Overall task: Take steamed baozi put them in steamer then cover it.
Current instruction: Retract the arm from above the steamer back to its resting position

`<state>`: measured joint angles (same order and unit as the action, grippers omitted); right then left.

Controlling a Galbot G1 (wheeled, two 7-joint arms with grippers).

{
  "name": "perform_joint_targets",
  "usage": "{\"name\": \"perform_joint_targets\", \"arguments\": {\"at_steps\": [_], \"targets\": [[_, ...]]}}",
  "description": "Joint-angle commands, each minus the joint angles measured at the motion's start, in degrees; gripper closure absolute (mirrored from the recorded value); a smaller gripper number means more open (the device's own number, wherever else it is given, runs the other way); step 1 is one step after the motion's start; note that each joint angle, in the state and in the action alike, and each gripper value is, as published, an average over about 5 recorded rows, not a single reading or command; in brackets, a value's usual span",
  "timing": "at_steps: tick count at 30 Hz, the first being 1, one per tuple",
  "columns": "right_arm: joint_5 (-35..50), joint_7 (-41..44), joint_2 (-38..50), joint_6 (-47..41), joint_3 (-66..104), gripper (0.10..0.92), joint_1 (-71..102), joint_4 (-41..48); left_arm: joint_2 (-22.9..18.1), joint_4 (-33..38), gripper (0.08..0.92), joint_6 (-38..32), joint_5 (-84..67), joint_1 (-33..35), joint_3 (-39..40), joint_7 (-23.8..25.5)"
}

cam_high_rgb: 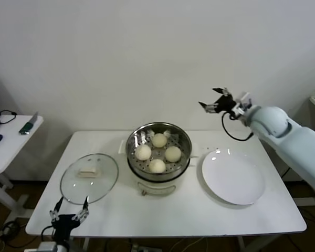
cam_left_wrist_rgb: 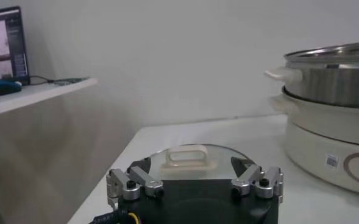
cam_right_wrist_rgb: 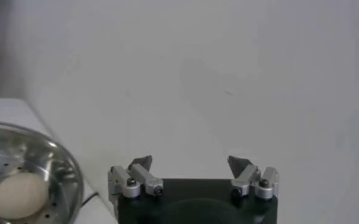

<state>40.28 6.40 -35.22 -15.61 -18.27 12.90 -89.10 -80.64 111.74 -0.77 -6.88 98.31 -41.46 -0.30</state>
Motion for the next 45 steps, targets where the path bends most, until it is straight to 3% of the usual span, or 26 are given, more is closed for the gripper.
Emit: {"name": "perform_joint_targets", "arguments": {"at_steps": [1,10,22,32,38,45], "targets": [[-5.0,-4.34,0.0,5.96,41.7,0.203,43.86,-7.21,0.52,-0.12,0.177,-1.47,3.01,0.52,-0.04,0.02],[-10.17,1.28,-15.12,18.31,56.54,0.203,62.58,-8.27,0.43,-0.48,0.177,-2.93,5.43,0.72,-0.67,-0.17],[-11.98,3.17,-28.98,31.83,60.39,0.203,77.29,-8.74,1.99,-0.88,0.177,-4.65,12.39,-0.23,-2.02,-1.32],[-15.97,2.54,-34.83,36.89,56.1,0.203,80.12,-6.24,6.17,-2.24,0.177,-5.23,49.12,-2.39,-2.75,-20.61],[-17.53,2.31,-36.45,37.32,54.59,0.203,79.91,-5.61,9.58,-8.6,0.177,-7.91,62.49,-4.44,-0.41,-26.12],[-19.05,2.1,-38.08,37.23,53.78,0.203,79.53,-5.38,11.36,-20.85,0.177,-12.46,74.09,-9.65,0.96,-28.47]]}}
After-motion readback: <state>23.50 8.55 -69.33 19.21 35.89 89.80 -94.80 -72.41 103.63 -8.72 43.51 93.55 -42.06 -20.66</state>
